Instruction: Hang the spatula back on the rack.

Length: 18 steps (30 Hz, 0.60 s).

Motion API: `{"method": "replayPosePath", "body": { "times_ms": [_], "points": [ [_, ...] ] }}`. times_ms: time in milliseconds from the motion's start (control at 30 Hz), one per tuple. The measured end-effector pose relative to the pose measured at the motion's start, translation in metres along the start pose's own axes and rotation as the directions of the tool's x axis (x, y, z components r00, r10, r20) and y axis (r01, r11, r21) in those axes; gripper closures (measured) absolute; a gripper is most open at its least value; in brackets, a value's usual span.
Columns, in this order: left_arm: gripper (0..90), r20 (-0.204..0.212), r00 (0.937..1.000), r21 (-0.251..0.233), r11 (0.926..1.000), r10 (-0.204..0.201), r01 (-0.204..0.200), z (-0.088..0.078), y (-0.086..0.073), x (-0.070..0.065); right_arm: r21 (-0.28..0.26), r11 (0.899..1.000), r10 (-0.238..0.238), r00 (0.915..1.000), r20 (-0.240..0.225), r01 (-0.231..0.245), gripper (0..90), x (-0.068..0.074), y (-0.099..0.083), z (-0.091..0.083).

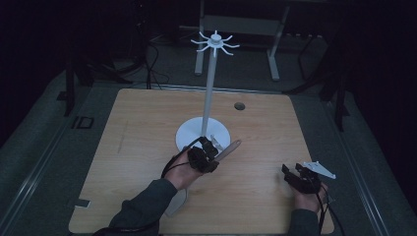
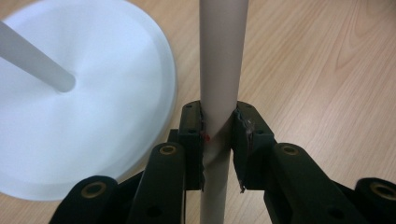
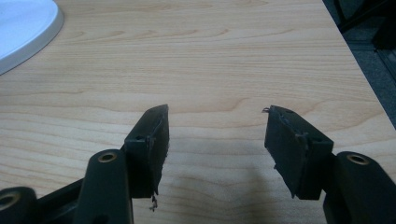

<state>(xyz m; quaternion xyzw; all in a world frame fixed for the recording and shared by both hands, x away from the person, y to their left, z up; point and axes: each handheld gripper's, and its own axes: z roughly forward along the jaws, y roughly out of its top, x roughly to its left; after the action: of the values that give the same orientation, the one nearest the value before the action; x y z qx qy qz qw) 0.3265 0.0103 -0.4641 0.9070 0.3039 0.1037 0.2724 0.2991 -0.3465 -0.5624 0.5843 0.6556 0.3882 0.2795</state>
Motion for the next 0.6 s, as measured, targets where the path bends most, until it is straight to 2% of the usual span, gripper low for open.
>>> {"method": "replayPosePath", "body": {
  "times_ms": [167,367,600],
  "points": [
    [75.0,-0.017,0.9993,-0.062,0.9976,-0.033,0.032,-0.012,0.002,0.001,-0.001,1.000,0.000,1.0000,0.002,0.000,39.5,0.000,0.000,0.000],
    [75.1,-0.030,0.9976,-0.127,0.9901,-0.063,0.059,-0.026,0.003,0.004,0.000,1.000,0.003,1.0000,0.003,-0.003,39.1,0.000,0.000,0.000],
    [75.1,-0.046,0.9947,-0.195,0.9775,-0.092,0.081,-0.040,0.004,0.004,0.001,1.000,0.004,1.0000,0.003,-0.004,39.0,0.000,0.000,0.000]
  ]
}}
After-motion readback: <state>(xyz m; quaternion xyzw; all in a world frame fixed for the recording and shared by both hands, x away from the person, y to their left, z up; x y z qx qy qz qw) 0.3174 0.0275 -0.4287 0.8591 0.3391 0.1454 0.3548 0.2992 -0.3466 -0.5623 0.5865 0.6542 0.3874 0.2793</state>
